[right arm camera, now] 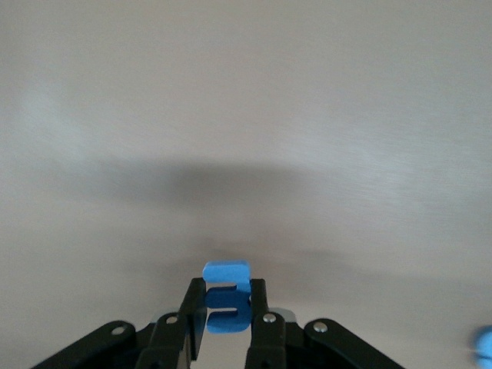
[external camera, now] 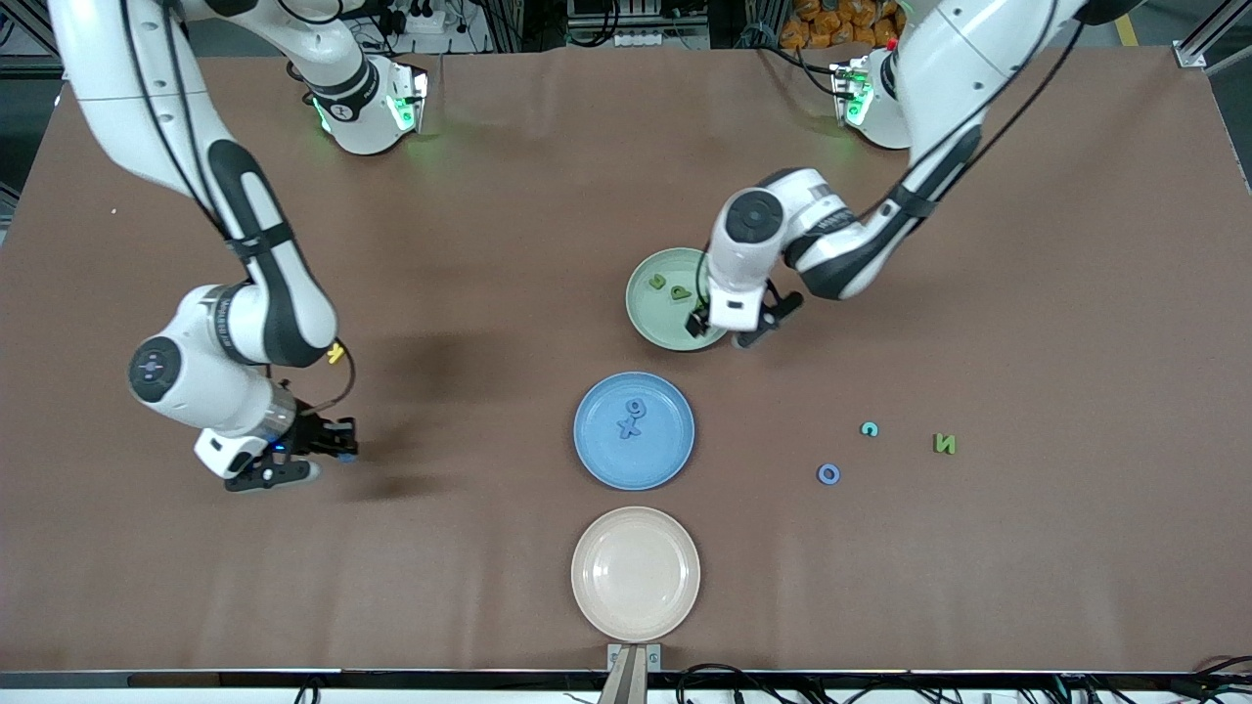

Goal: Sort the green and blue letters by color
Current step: 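Release the green B on the green plate with the left gripper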

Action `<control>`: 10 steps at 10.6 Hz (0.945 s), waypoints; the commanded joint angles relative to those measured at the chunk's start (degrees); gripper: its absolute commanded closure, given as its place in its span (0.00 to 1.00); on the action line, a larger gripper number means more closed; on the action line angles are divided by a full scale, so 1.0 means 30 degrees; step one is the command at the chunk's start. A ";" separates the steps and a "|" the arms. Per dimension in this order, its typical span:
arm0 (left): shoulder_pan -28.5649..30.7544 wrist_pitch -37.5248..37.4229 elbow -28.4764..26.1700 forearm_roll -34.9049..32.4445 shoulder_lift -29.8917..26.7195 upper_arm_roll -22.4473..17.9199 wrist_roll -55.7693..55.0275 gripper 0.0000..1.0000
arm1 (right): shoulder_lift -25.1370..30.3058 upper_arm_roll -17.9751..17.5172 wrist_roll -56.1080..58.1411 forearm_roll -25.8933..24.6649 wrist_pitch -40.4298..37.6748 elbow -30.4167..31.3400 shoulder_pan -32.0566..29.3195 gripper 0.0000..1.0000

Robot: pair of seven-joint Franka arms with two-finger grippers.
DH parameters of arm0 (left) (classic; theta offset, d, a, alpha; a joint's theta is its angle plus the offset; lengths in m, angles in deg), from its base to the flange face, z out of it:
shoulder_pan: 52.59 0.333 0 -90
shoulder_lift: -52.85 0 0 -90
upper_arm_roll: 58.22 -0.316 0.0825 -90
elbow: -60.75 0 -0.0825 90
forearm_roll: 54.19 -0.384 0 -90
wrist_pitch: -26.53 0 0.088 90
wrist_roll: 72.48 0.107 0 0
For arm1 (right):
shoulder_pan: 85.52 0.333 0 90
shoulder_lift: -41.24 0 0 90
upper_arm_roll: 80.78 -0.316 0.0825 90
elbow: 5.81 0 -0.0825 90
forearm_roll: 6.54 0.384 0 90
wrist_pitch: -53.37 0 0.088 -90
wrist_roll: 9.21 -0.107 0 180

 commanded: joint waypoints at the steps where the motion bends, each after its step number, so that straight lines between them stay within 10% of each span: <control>1: 0.3016 0.0180 0.0719 -0.0608 -0.0303 0.0106 0.2841 0.00 | -0.0936 0.0074 -0.5105 0.0336 -0.0458 -0.2343 0.2134 0.88; 10: 1.1223 0.0180 0.2186 -0.0608 0.0546 -0.0272 1.7865 0.00 | -0.3634 0.0015 -1.4958 0.1039 -0.0224 -0.6099 0.8697 0.87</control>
